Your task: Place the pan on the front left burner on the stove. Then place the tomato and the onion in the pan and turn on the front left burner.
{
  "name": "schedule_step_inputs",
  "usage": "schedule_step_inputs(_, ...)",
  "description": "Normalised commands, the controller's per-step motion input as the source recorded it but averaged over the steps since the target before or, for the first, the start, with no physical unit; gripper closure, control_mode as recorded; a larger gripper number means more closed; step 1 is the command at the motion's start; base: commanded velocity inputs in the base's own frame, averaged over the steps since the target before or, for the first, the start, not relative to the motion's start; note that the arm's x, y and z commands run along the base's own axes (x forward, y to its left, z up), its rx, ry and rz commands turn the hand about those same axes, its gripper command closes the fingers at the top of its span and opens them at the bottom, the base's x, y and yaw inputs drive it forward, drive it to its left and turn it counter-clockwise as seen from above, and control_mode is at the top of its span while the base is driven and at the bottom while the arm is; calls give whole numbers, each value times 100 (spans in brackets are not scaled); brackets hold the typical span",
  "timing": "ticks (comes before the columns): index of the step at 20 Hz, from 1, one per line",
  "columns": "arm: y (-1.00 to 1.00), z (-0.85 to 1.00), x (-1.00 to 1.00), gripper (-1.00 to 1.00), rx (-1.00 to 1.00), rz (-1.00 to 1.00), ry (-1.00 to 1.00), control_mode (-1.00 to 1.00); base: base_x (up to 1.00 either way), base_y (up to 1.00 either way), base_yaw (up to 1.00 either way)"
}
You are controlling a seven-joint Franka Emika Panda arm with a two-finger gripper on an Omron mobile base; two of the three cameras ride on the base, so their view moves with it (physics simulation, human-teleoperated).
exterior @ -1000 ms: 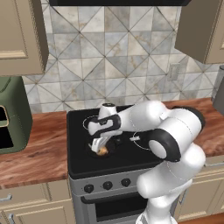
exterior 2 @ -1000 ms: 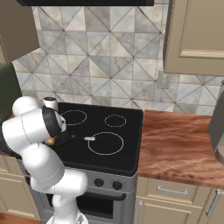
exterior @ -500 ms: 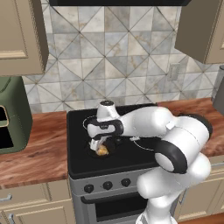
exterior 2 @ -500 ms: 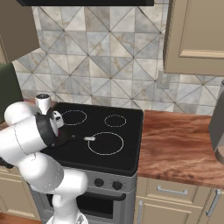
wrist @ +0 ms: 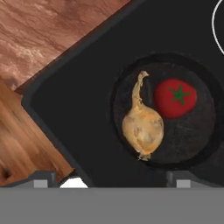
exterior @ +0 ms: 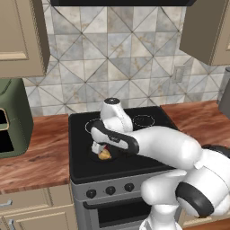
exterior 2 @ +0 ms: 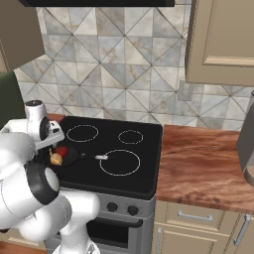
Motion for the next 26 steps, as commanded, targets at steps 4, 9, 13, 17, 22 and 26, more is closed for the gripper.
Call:
schedule_step_inputs(4,1,48,-100,-100,5,-12,0,-100,0,0,0)
schedule_step_inputs(9,13,11,-100,-100,2,-16,0,-100,0,0,0)
schedule_step_inputs(13,22,4,-94,-100,0,-19,0,-100,0,0,0)
schedule_step_inputs(17,38,0,-83,-100,0,-20,0,-100,0,0,0)
schedule_step_inputs(22,44,0,-39,-100,0,-20,-11,-100,0,0,0)
schedule_step_inputs(26,40,0,-3,-100,0,-20,-15,-100,0,0,0)
